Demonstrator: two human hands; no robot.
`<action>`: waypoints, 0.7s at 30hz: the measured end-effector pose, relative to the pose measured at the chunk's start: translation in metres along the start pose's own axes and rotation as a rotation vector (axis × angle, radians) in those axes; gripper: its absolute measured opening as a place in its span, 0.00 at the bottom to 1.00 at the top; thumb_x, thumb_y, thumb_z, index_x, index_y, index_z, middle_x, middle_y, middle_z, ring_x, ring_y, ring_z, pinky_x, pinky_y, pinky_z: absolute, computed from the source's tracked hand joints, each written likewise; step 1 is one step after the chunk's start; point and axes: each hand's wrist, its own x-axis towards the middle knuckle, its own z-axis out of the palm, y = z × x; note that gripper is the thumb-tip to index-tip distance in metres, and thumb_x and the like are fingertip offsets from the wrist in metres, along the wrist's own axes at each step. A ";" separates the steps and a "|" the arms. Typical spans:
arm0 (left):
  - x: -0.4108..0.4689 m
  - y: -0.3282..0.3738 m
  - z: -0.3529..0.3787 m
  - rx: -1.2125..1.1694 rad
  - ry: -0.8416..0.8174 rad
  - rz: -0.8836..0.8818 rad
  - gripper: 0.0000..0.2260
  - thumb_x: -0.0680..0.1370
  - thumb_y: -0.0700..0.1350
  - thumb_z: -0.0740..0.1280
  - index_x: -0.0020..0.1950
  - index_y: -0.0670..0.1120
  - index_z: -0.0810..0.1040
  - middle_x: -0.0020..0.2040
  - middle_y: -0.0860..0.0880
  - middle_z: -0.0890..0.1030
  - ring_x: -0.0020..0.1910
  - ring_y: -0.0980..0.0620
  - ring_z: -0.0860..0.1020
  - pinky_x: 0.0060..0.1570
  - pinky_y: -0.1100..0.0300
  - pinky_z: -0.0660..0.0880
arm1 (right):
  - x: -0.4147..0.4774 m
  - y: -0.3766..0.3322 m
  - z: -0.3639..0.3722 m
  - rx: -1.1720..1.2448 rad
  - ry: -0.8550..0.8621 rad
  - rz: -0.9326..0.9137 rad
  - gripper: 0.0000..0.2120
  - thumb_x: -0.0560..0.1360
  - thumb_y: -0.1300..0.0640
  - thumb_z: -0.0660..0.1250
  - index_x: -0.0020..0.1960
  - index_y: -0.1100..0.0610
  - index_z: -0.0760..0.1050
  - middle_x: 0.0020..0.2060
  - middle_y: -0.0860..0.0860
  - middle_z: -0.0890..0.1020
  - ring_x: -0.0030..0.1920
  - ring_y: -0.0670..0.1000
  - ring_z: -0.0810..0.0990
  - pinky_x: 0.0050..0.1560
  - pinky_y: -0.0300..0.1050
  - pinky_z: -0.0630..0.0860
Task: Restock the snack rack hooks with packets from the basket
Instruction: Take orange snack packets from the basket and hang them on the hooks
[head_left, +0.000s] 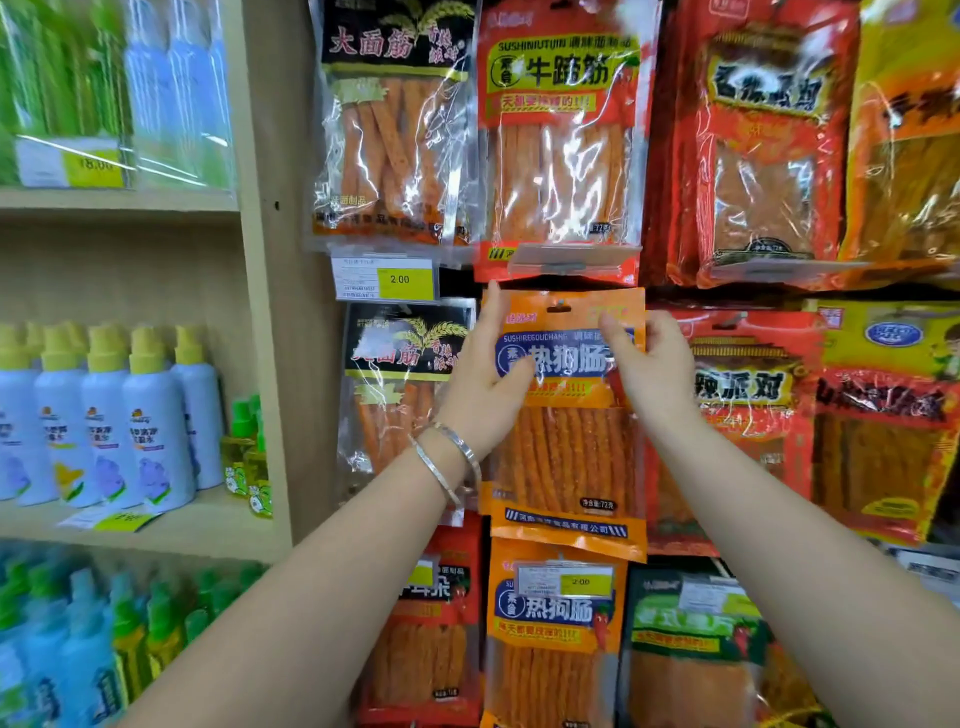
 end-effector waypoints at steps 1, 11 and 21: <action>-0.006 -0.008 0.002 0.068 -0.020 -0.017 0.33 0.77 0.44 0.61 0.77 0.55 0.47 0.76 0.55 0.56 0.74 0.60 0.54 0.73 0.59 0.53 | -0.005 0.004 -0.001 -0.024 0.021 -0.020 0.11 0.74 0.50 0.69 0.52 0.52 0.70 0.41 0.42 0.75 0.39 0.42 0.74 0.38 0.35 0.67; -0.064 -0.089 0.028 0.579 -0.324 -0.040 0.37 0.77 0.47 0.63 0.77 0.52 0.42 0.75 0.56 0.31 0.77 0.52 0.45 0.71 0.55 0.61 | -0.061 0.066 -0.010 -1.001 -0.200 -0.667 0.36 0.64 0.57 0.77 0.68 0.64 0.69 0.69 0.63 0.69 0.69 0.63 0.68 0.68 0.59 0.61; -0.013 -0.135 0.048 0.635 -0.389 -0.090 0.41 0.75 0.49 0.66 0.77 0.45 0.40 0.76 0.47 0.32 0.77 0.47 0.42 0.73 0.54 0.53 | -0.030 0.087 0.041 -1.379 -0.415 -0.449 0.29 0.79 0.63 0.52 0.76 0.65 0.43 0.75 0.65 0.46 0.76 0.57 0.51 0.75 0.51 0.41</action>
